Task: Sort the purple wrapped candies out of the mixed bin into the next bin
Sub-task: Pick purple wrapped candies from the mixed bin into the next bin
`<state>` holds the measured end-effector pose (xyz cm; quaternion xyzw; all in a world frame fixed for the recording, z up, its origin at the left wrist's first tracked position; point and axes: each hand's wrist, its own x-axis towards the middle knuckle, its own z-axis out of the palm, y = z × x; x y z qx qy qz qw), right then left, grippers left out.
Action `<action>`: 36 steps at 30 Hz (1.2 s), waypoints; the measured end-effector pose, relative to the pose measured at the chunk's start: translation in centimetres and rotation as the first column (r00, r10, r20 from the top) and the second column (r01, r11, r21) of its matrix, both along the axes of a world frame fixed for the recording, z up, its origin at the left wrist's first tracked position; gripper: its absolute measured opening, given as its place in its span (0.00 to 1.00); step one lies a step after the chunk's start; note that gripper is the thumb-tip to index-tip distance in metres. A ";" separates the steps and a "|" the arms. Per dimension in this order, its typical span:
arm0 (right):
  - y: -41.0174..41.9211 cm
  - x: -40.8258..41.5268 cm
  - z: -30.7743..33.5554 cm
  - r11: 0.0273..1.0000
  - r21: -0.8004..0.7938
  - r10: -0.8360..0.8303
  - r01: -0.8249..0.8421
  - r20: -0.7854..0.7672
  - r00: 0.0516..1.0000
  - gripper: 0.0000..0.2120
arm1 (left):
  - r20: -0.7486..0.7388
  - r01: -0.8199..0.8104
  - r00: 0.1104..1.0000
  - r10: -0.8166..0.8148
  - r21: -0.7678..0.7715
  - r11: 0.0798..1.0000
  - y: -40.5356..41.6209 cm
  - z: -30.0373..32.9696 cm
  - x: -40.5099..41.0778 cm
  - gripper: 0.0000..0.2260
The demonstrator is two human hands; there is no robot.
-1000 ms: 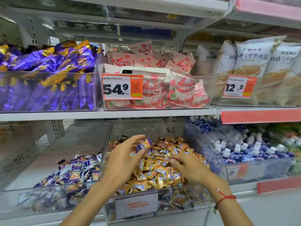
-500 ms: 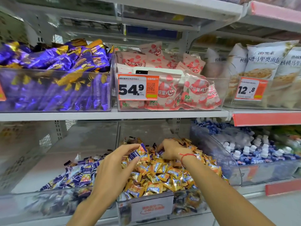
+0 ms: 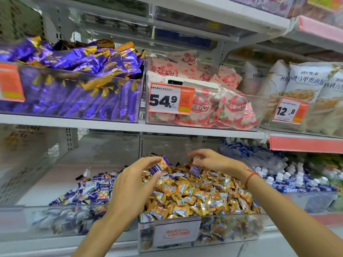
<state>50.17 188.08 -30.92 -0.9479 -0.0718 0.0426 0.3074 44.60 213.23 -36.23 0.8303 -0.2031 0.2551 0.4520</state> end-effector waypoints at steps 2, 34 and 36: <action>1.5 1.1 -0.2 0.991 -0.114 0.067 -0.075 -0.072 0.995 0.19 | 0.001 -0.007 1.000 0.007 -0.007 1.000 0.2 0.1 0.1 0.15; 12.9 -3.5 -3.4 0.935 0.334 -0.100 -0.122 0.576 0.811 0.07 | -0.009 -0.385 0.923 0.386 -0.103 0.917 8.5 1.6 1.0 0.09; 12.9 -2.8 -3.3 0.920 0.381 -0.175 -0.088 0.603 0.778 0.07 | -0.040 -0.371 0.929 0.369 -0.072 0.926 8.1 1.4 1.5 0.08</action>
